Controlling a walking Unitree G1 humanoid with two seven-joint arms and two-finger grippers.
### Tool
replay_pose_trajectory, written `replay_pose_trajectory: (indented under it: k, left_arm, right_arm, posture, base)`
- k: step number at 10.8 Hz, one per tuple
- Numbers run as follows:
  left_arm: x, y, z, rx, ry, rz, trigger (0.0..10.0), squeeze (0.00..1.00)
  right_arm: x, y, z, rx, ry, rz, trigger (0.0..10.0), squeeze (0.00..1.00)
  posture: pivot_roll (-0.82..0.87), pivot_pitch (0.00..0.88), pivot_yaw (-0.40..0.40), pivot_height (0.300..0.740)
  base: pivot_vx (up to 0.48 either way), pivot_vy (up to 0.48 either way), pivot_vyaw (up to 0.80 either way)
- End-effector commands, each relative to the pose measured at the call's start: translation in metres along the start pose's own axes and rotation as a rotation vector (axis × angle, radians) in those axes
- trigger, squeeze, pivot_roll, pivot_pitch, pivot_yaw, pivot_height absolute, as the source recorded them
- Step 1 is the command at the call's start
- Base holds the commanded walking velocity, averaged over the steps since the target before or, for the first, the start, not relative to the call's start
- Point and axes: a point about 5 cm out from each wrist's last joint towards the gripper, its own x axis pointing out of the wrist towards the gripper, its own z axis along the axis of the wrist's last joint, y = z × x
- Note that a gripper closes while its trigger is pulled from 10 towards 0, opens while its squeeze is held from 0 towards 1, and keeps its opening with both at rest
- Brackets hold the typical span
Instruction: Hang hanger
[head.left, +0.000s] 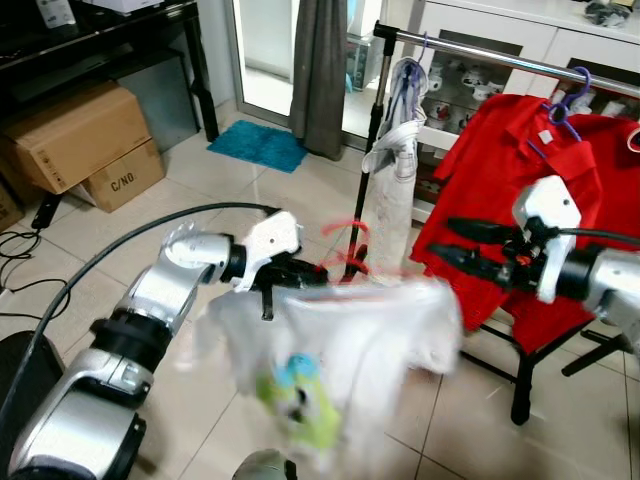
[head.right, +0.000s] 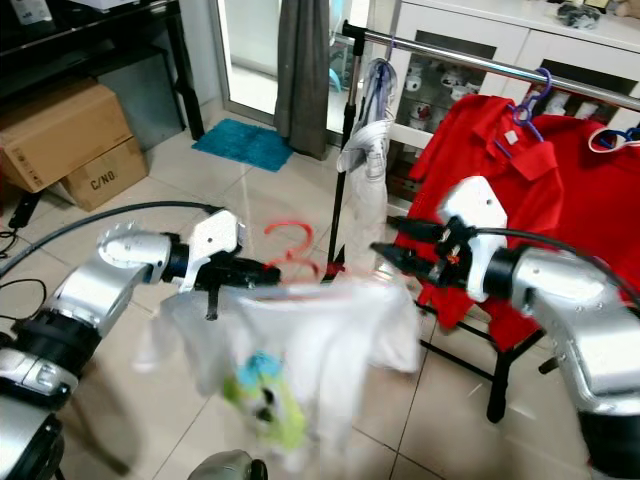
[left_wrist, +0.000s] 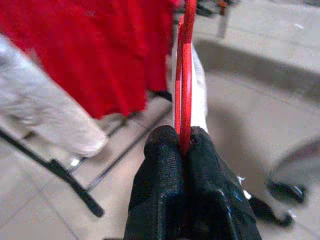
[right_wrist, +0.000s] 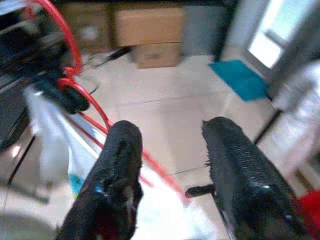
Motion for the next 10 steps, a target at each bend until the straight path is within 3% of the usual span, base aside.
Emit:
replay_pose_trajectory:
  k: [1, 2, 3, 4, 6, 8, 9, 10]
  left_arm:
    - [-0.002, 0.008, 0.012, 0.013, -0.068, 0.083, 0.0, 0.0]
    - [-0.004, 0.009, 0.014, -0.01, -0.124, 0.117, 0.0, 0.0]
    - [-0.006, 0.006, 0.016, -0.021, -0.172, 0.131, 0.0, 0.0]
    - [-0.006, 0.0, 0.018, -0.046, -0.217, 0.113, 0.0, 0.0]
    - [-0.009, -0.007, 0.017, -0.076, -0.238, 0.074, 0.0, 0.0]
    - [-0.012, -0.013, 0.018, -0.087, -0.241, 0.057, 0.0, 0.0]
    - [-0.013, -0.015, 0.018, -0.089, -0.24, 0.052, 0.0, 0.0]
    - [-0.014, -0.017, 0.018, -0.094, -0.236, 0.042, 0.0, 0.0]
  right_arm:
    - [0.0, 0.001, -0.006, 0.062, 0.034, -0.09, 10.0, 1.0]
    - [0.004, 0.009, -0.015, 0.135, 0.054, -0.176, 10.0, 1.0]
    - [0.011, 0.022, -0.022, 0.2, 0.077, -0.239, 10.0, 0.0]
    - [0.022, 0.028, -0.027, 0.253, 0.103, -0.372, 10.0, 0.0]
    - [0.031, 0.032, -0.027, 0.387, 0.09, -0.49, 10.0, 0.0]
    - [0.033, 0.029, -0.028, 0.432, 0.09, -0.61, 9.5, 0.0]
    - [0.032, 0.025, -0.028, 0.435, 0.083, -0.653, 8.3, 0.0]
    - [0.033, 0.021, -0.024, 0.458, 0.041, -0.685, 4.7, 0.0]
  posture:
    - [0.15, 0.008, 0.012, 0.74]
    - [0.14, 0.01, 0.015, 0.74]
    - [0.14, 0.013, 0.022, 0.74]
    - [0.14, 0.018, 0.028, 0.74]
    - [0.14, 0.02, 0.023, 0.74]
    - [0.15, 0.018, 0.019, 0.74]
    - [0.15, 0.016, 0.018, 0.74]
    - [0.15, 0.014, 0.018, 0.74]
  base:
    - [0.0, 0.0, 0.0]
    - [0.0, 0.0, 0.0]
    - [0.0, 0.0, 0.0]
    - [0.0, 0.0, 0.0]
    - [0.0, 0.0, 0.0]
    - [0.0, 0.0, 0.0]
    - [0.0, 0.0, 0.0]
    - [0.0, 0.0, 0.0]
